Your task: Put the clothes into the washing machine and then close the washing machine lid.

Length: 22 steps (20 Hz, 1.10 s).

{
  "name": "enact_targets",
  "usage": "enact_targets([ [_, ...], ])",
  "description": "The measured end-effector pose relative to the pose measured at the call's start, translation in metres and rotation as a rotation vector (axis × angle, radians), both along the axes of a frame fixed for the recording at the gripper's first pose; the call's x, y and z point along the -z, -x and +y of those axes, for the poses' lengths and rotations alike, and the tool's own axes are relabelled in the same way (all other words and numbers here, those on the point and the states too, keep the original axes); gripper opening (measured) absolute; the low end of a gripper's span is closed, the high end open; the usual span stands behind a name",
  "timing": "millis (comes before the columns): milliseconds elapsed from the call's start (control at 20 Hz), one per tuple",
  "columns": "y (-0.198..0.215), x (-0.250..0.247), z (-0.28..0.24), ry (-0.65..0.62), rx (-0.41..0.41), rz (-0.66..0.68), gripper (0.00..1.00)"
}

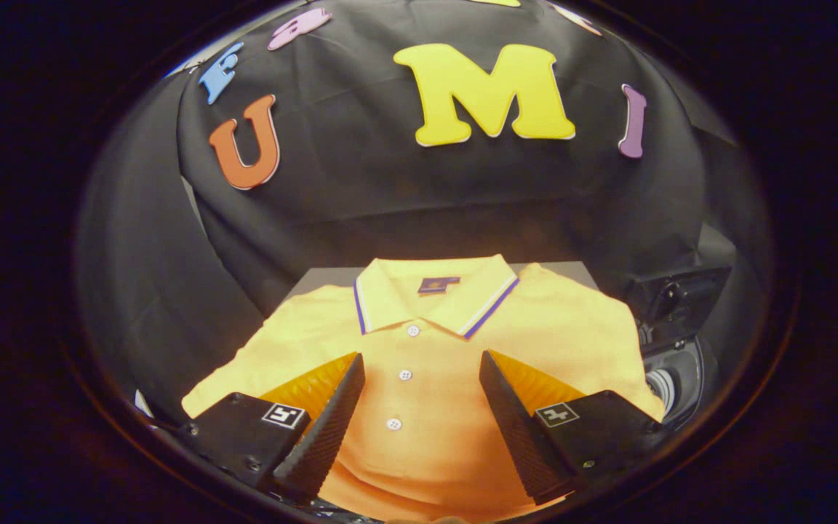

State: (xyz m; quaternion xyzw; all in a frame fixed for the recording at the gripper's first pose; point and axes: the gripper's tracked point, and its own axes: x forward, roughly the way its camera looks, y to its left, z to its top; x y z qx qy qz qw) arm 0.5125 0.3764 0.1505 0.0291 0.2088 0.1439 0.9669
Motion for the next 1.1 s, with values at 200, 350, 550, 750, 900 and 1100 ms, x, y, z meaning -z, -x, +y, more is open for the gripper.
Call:
enact_targets([
  [200, -0.0019, 0.0057, 0.0033, 0.090, 0.016, -0.018, 1.00],
  [350, -0.0016, 0.0090, 0.0033, 0.153, 0.029, 0.001, 1.00],
  [550, -0.0025, 0.0092, 0.0054, 0.164, 0.051, 0.058, 1.00],
  [750, -0.0039, 0.0103, 0.0055, 0.185, 0.027, 0.103, 1.00],
  [900, -0.0034, 0.0093, 0.0056, 0.187, 0.020, 0.141, 0.98],
  [1100, -0.0028, 0.0066, 0.0101, 0.214, -0.017, 0.168, 0.75],
])
